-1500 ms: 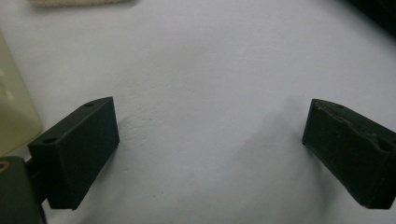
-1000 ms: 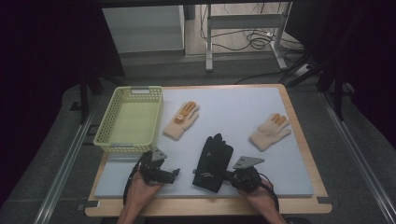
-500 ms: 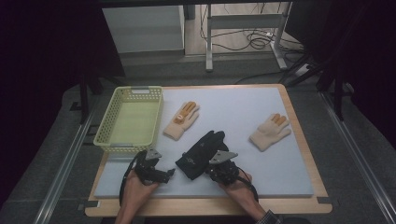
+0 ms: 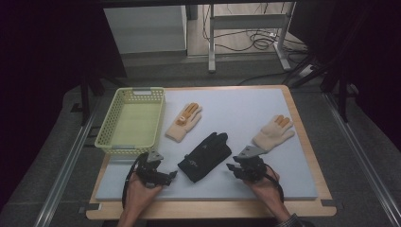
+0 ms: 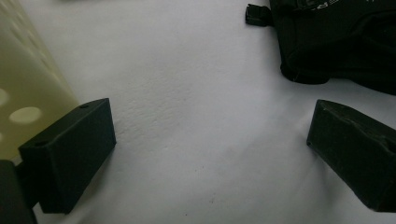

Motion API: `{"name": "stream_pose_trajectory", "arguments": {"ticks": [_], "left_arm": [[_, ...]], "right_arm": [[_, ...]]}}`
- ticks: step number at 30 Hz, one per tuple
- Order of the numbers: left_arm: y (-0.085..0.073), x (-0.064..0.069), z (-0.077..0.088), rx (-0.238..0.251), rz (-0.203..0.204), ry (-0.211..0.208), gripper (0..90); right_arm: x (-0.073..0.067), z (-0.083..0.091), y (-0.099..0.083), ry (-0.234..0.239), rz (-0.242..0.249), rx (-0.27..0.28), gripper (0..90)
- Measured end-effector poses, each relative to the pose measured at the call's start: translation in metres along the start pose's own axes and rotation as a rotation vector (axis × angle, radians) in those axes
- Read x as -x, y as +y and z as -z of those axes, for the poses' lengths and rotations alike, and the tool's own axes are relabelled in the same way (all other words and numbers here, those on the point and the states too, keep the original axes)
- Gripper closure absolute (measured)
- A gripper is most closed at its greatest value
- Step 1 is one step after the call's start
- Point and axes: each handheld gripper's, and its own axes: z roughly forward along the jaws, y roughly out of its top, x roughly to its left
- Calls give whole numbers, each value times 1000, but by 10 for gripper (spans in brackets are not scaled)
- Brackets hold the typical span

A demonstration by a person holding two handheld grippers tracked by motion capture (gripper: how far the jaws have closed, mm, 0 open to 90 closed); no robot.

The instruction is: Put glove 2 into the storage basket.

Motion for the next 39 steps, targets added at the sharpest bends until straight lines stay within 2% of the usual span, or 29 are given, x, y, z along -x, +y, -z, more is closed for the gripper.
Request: {"name": "stream_pose_trajectory", "arguments": {"ticks": [1, 3, 5, 9, 12, 16, 18, 27, 30, 32, 35, 36, 39], "left_arm": [[0, 0, 0, 0, 0, 0, 15], [0, 0, 0, 0, 0, 0, 14], [0, 0, 0, -2, 0, -1, 14], [0, 0, 0, -3, 3, -4, 11], [0, 0, 0, -3, 4, -5, 11], [0, -1, 0, -3, 6, -7, 13], [0, -1, 0, -3, 6, -7, 13], [0, -1, 1, -5, 4, -9, 31], [2, -2, 6, -15, 6, -11, 51], [4, -2, 11, -4, 9, -13, 50], [9, 0, 18, 11, 13, -47, 42], [14, 4, 20, 15, 2, -72, 38], [21, 9, 20, 9, -17, -94, 31]], "right_arm": [[0, 0, 0, 0, 0, 0, 547], [15, 8, -8, -31, -19, -7, 470], [20, 10, -11, -39, -34, -7, 444], [39, 17, -25, -77, -69, -11, 350], [50, 21, -33, -86, -90, -5, 293], [59, 21, -43, -108, -92, -14, 235], [62, 21, -45, -98, -109, -15, 207], [61, 20, -46, -107, -97, -18, 196], [61, 20, -46, -107, -97, -18, 196], [61, 20, -46, -107, -97, -18, 196], [61, 20, -46, -107, -97, -18, 196], [61, 20, -46, -107, -97, -18, 196], [61, 20, -46, -108, -96, -18, 196]]}}
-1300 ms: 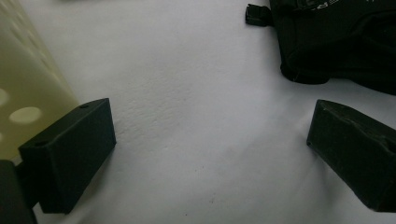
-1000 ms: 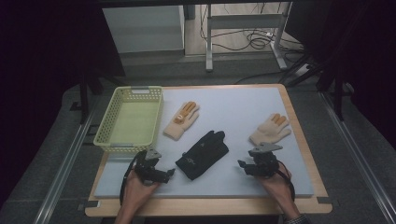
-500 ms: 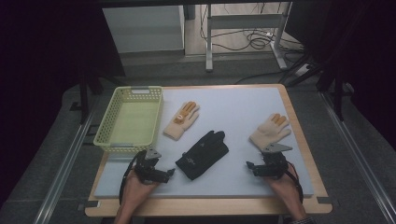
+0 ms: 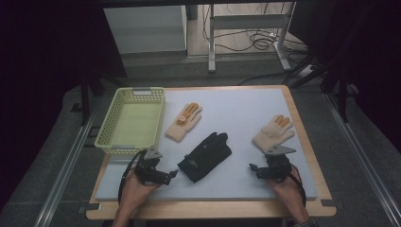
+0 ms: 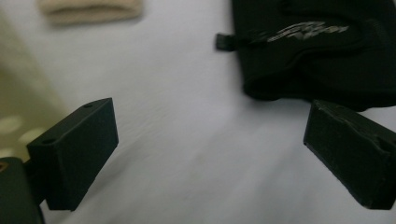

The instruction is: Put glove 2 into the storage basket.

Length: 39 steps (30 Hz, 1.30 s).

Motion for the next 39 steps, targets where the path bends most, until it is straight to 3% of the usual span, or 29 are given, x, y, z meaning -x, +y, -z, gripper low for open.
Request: {"name": "stream_pose_trajectory", "arguments": {"ticks": [7, 17, 20, 23, 26, 29, 31, 33, 34, 35, 39], "left_arm": [[36, 18, -13, -26, -48, -93, 11], [82, 51, -58, -99, -135, -123, 0], [85, 56, -69, -112, -158, -108, 0], [88, 54, -89, -156, -176, -37, 0], [88, 49, -97, -179, -171, -31, 0], [86, 43, -104, -196, -140, -70, 0], [85, 44, -103, -192, -150, -73, 0], [85, 47, -100, -190, -153, -76, 40], [85, 48, -98, -193, -154, -78, 115], [85, 49, -97, -195, -152, -80, 115], [86, 55, -91, -184, -157, -72, 324]], "right_arm": [[0, 0, 0, 0, 0, 1, 195], [0, 0, 0, -1, -1, 1, 195], [0, 0, 0, -1, -1, 1, 195], [0, 0, 0, -1, -1, 1, 195], [0, 0, 0, -1, -1, 1, 195], [0, 0, 0, -1, -1, 1, 195], [0, 0, 0, -1, -1, 1, 195], [0, 0, 0, -1, -1, 1, 195], [0, 0, 0, -1, -1, 0, 195], [0, 0, 0, -1, -1, 0, 195], [0, 0, 0, -2, 0, 0, 195]]}}
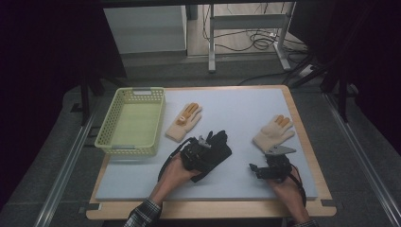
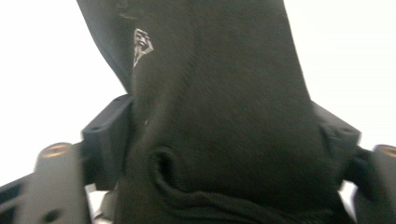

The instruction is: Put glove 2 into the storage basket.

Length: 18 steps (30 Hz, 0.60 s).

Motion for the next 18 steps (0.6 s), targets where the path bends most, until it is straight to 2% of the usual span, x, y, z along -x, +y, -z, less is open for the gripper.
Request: {"name": "stream_pose_trajectory", "arguments": {"ticks": [1, 2, 4, 6, 11, 12, 13, 14, 15, 16, 18], "left_arm": [[0, 0, 1, 7, 2, 2, 475], [-1, 0, 2, 12, 2, -2, 475], [-2, -2, 4, 21, 17, -1, 605], [-1, -3, 5, 25, 21, -1, 667], [6, -4, 14, 25, 14, 29, 690], [11, -7, 21, 29, 20, 38, 689], [11, -7, 21, 29, 20, 38, 688], [16, -11, 30, 38, 28, 45, 688], [16, -11, 30, 38, 28, 45, 687], [20, -17, 40, 41, 37, 56, 686], [22, -20, 45, 41, 45, 60, 685]], "right_arm": [[0, 0, 0, 0, 0, 0, 195], [0, 0, 0, 0, 0, 0, 195], [0, 0, 0, 0, 0, 0, 195], [0, 0, 0, 0, 0, 0, 195], [0, 0, 0, 0, 0, 0, 195], [0, 0, 0, 1, 0, 0, 195], [0, 0, 0, 1, 0, 0, 195], [0, 0, 0, 0, -1, 0, 195], [0, 0, 0, 0, -1, 0, 195], [0, 0, 0, 0, 0, 0, 195], [0, 0, 0, 0, 1, 1, 195]]}}
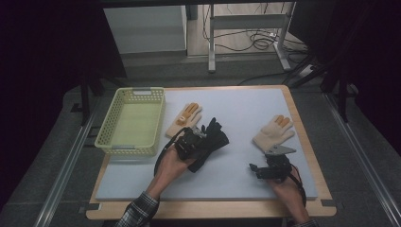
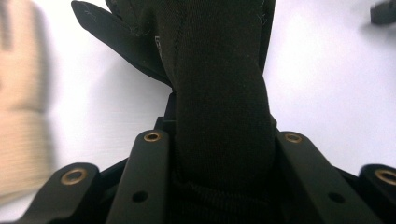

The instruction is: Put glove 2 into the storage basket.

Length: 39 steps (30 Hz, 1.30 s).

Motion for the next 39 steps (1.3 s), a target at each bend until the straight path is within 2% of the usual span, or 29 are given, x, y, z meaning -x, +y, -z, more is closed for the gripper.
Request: {"name": "stream_pose_trajectory", "arguments": {"ticks": [1, 2, 3, 4, 5, 6, 7, 8, 9, 11, 12, 13, 14, 16, 17, 18, 19, 21, 22, 23, 28, 35, 36, 39], "left_arm": [[2, -3, 4, 1, 4, 9, 684], [5, -11, 14, 4, 13, 31, 683], [5, -11, 14, 4, 13, 31, 682], [7, -22, 27, 9, 27, 60, 681], [7, -22, 27, 9, 27, 60, 681], [9, -34, 39, 16, 45, 83, 681], [9, -34, 39, 16, 45, 83, 681], [9, -45, 50, 19, 62, 110, 681], [9, -45, 50, 19, 62, 110, 681], [8, -61, 64, 29, 93, 149, 681], [6, -77, 76, 37, 124, 178, 681], [5, -85, 82, 40, 141, 193, 681], [5, -85, 82, 40, 141, 193, 681], [0, -100, 91, 47, 180, 220, 680], [-5, -115, 99, 48, 214, 248, 679], [-8, -123, 102, 45, 229, 263, 678], [-8, -123, 102, 45, 229, 263, 677], [-15, -137, 106, 39, 261, 290, 676], [-23, -150, 109, 30, 292, 314, 675], [-23, -150, 109, 30, 292, 314, 673], [-43, -182, 109, -15, 366, 375, 671], [-69, -220, 93, -114, 471, 423, 665], [-75, -229, 86, -143, 493, 432, 662], [-79, -237, 78, -170, 507, 435, 659]], "right_arm": [[0, 0, 0, 0, -1, -1, 195], [0, 0, 0, 0, 0, 0, 195], [0, 0, 0, 0, 0, 0, 195], [0, 0, 0, 0, 0, 0, 195], [0, 0, 0, 0, 0, 0, 195], [0, 0, 0, 1, 0, 0, 195], [0, 0, 0, 1, 0, 0, 195], [0, 0, 0, 1, 1, 1, 195], [0, 0, 0, 0, 2, 1, 195], [0, 0, 0, 1, 2, 1, 195], [0, 0, 0, 1, 1, 1, 195], [0, 0, 0, 1, 1, 3, 195], [0, 0, 0, 1, 1, 3, 195], [0, 0, 0, 1, 1, 3, 195], [0, 0, 0, 1, 1, 3, 195], [0, 0, 0, 1, 1, 3, 195], [0, 0, 0, 1, 1, 3, 195], [0, 0, 0, 1, 1, 3, 195], [0, 0, 0, 1, 0, 3, 195], [0, 0, 0, 1, 0, 3, 195], [0, 0, 0, 2, 1, 4, 195], [0, 0, 0, 2, 0, 4, 195], [0, 0, 0, 2, 0, 4, 195], [0, 0, 0, 3, 0, 4, 195]]}}
